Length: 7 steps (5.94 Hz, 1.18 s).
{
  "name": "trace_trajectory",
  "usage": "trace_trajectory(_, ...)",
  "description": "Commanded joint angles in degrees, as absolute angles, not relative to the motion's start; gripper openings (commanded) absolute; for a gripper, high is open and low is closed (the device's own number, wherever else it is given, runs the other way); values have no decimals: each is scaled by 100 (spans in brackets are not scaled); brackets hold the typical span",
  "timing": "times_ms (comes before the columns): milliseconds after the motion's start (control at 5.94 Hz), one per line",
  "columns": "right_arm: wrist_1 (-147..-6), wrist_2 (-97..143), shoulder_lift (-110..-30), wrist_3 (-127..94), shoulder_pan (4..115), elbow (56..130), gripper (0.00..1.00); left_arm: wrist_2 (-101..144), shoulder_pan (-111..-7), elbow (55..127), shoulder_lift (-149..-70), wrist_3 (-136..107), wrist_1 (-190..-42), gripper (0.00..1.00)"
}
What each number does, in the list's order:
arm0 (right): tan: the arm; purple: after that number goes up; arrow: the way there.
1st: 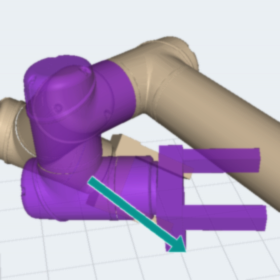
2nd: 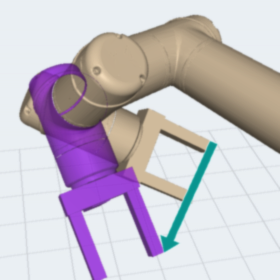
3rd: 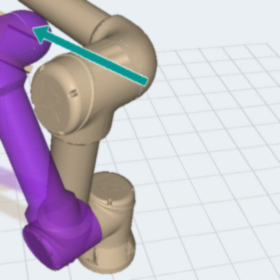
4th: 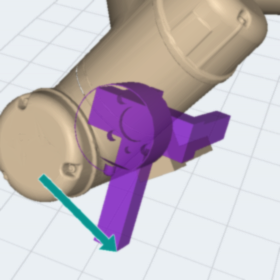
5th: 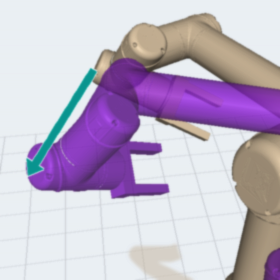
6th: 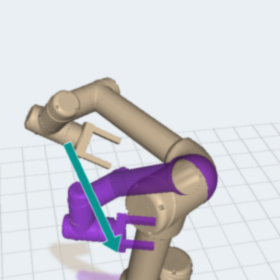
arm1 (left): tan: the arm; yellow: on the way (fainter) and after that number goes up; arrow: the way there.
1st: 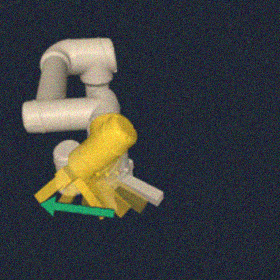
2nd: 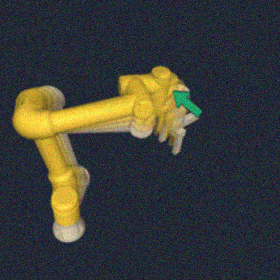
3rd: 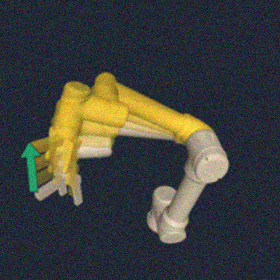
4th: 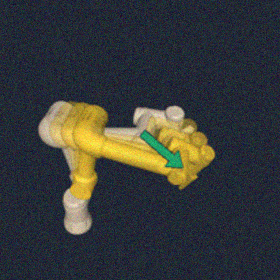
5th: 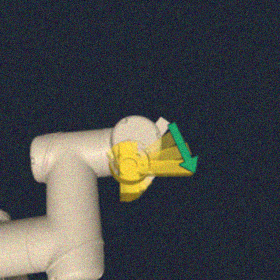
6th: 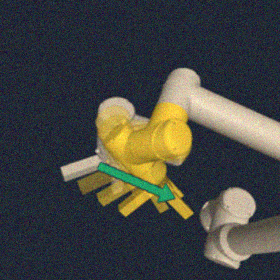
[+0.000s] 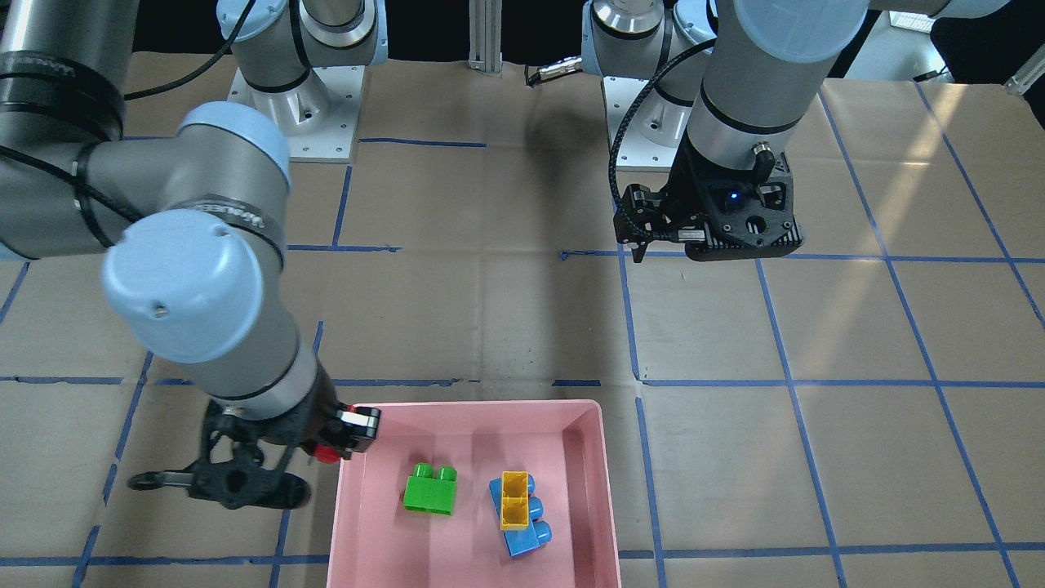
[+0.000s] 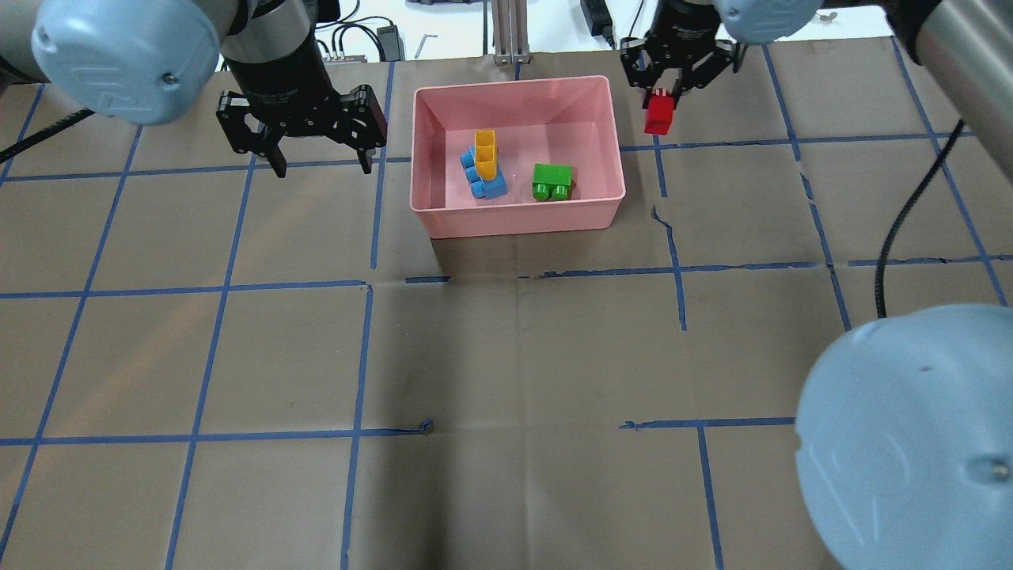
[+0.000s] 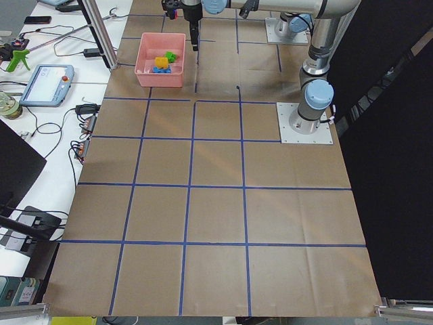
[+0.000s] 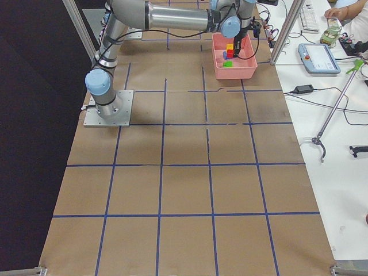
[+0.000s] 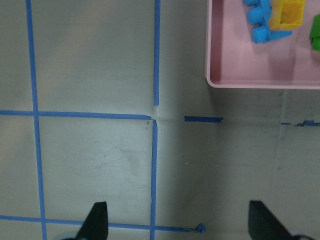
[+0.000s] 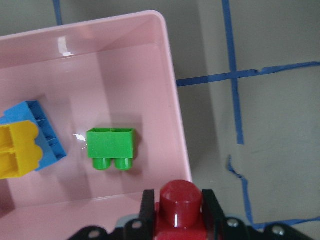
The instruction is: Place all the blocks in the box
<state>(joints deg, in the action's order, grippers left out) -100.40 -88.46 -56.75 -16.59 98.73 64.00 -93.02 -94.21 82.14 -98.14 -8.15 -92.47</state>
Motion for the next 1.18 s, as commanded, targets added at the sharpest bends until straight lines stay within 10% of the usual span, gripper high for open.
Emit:
trace_trajectory(0, -10168, -8842, -4969, -2232, 10361, 5995, 36, -9316, -9247, 8253, -9555, -800, -9325, 99)
trace_trajectory(337, -10520, -8833, -4553, -2224, 10432, 6020, 49, -9281, -8939, 8681, -9160, -425, -9282, 99)
trace_trajectory(505, -10529, -8833, -4553, -2232, 10433, 6021, 99, -9264, -8930, 8710, -9150, -396, -9238, 99)
trace_trajectory(1010, -10399, -8859, -5007, -2215, 10363, 5977, 100, -9264, -8930, 8701, -9114, -352, -9246, 99)
